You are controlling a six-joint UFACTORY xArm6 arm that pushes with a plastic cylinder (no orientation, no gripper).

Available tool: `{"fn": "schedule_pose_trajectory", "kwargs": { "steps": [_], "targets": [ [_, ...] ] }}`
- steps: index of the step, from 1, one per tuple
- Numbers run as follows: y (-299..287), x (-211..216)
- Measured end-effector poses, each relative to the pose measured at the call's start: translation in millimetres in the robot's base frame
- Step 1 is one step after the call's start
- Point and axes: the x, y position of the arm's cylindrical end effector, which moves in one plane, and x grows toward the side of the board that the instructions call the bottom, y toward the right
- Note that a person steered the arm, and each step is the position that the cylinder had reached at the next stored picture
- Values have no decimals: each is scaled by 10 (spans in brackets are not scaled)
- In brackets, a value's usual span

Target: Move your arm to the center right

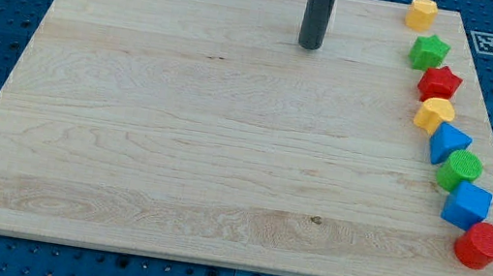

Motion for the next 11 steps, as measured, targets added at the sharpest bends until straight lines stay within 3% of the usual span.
{"fn": "schedule_pose_trajectory", "kwargs": {
  "steps": [3, 5, 8, 9, 11],
  "targets": [
    [0, -157],
    [652, -459],
    [1696, -520],
    [2007, -449],
    [2199, 725]
  ]
}}
